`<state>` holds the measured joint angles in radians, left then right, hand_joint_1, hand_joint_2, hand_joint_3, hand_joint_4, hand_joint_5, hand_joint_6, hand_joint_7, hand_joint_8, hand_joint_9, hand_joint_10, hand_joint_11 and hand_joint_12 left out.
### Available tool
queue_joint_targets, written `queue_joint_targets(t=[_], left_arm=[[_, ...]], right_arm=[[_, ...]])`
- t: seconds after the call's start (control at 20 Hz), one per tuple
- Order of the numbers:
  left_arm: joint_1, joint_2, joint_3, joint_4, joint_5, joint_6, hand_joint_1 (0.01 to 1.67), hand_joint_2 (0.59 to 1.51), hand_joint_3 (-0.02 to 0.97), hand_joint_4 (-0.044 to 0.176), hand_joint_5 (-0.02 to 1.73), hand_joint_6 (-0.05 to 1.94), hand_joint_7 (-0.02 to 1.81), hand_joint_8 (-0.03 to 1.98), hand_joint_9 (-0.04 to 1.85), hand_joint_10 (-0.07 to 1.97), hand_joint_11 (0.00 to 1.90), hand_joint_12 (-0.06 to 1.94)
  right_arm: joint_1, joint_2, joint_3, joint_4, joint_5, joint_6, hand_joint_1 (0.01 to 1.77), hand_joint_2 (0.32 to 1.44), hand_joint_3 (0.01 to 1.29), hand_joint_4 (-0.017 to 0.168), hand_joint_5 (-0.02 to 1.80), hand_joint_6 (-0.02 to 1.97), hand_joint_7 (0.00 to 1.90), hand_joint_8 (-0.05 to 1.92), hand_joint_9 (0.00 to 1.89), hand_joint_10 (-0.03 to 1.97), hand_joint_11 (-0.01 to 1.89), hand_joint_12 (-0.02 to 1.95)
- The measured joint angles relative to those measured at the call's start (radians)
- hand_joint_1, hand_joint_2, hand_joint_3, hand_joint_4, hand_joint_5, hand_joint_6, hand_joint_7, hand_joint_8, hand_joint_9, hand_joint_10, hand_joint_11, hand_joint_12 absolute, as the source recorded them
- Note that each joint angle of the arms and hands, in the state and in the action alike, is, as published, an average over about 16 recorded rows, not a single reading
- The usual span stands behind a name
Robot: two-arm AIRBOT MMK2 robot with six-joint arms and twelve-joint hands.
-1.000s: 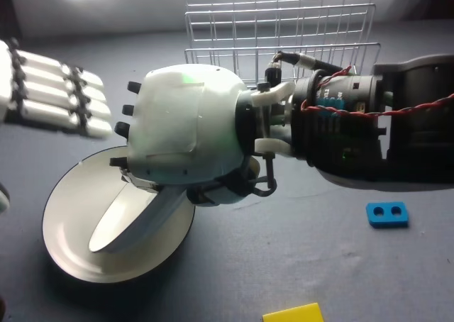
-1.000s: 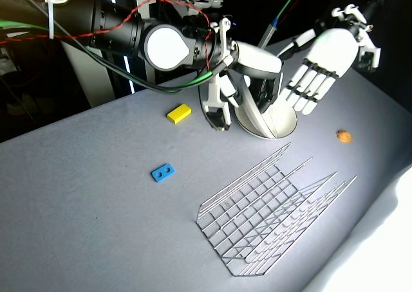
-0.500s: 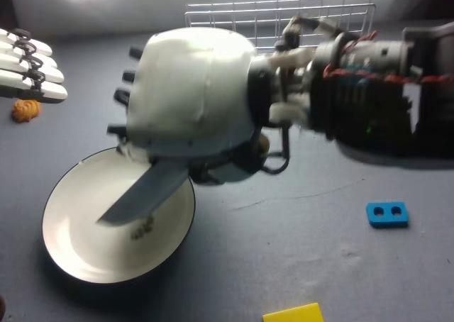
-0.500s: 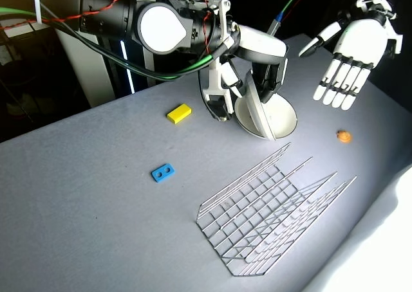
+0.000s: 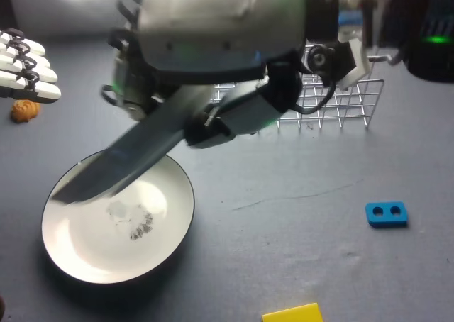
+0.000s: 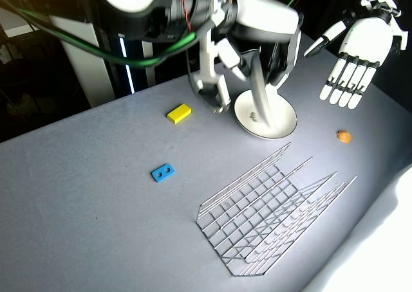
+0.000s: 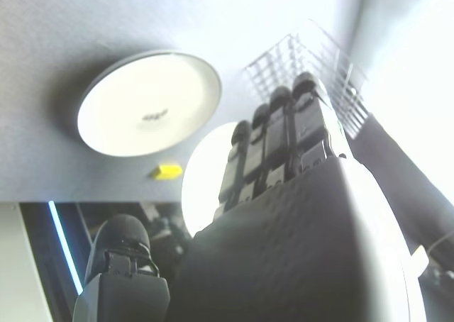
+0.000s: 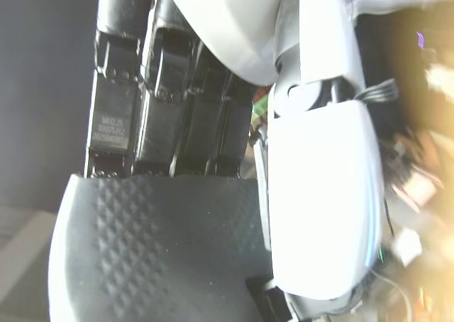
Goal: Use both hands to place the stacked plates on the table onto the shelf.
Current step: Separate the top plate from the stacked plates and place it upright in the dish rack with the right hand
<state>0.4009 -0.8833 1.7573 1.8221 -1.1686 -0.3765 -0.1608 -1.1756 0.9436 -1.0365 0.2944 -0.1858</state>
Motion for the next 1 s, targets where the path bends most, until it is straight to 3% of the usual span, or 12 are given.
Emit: queue_joint_targets(t=[0.15, 0.35, 0.65, 1.0], left_arm=[[0.0, 0.001, -0.001, 0.006, 0.001, 0.0, 0.02, 1.107, 0.011, 0.005, 0.02, 0.0, 0.01, 0.0, 0.02, 0.02, 0.01, 0.0], [0.0, 0.002, -0.007, 0.011, 0.001, 0.0, 0.02, 1.108, 0.011, 0.005, 0.01, 0.0, 0.01, 0.0, 0.02, 0.02, 0.01, 0.0], [0.008, 0.003, -0.032, 0.02, -0.004, 0.003, 0.02, 1.109, 0.01, 0.005, 0.02, 0.0, 0.02, 0.0, 0.02, 0.02, 0.01, 0.0], [0.042, 0.003, -0.088, 0.029, -0.009, 0.023, 0.02, 1.112, 0.01, 0.005, 0.02, 0.0, 0.02, 0.0, 0.02, 0.02, 0.01, 0.0]], right_arm=[[0.044, 0.018, 0.012, -0.112, 0.014, 0.183, 1.25, 0.92, 0.02, -0.006, 1.09, 0.68, 1.34, 0.44, 1.49, -0.01, 1.14, 0.75], [0.099, 0.033, 0.028, -0.165, -0.007, 0.336, 1.25, 0.92, 0.01, -0.006, 1.08, 0.67, 1.35, 0.42, 1.49, -0.01, 1.15, 0.73], [0.152, 0.063, 0.046, -0.158, -0.1, 0.424, 1.25, 0.92, 0.02, -0.006, 1.08, 0.66, 1.36, 0.4, 1.49, -0.01, 1.16, 0.72], [0.18, 0.097, 0.071, -0.144, -0.202, 0.495, 1.25, 0.92, 0.02, -0.006, 1.08, 0.65, 1.35, 0.41, 1.49, -0.01, 1.16, 0.72]])
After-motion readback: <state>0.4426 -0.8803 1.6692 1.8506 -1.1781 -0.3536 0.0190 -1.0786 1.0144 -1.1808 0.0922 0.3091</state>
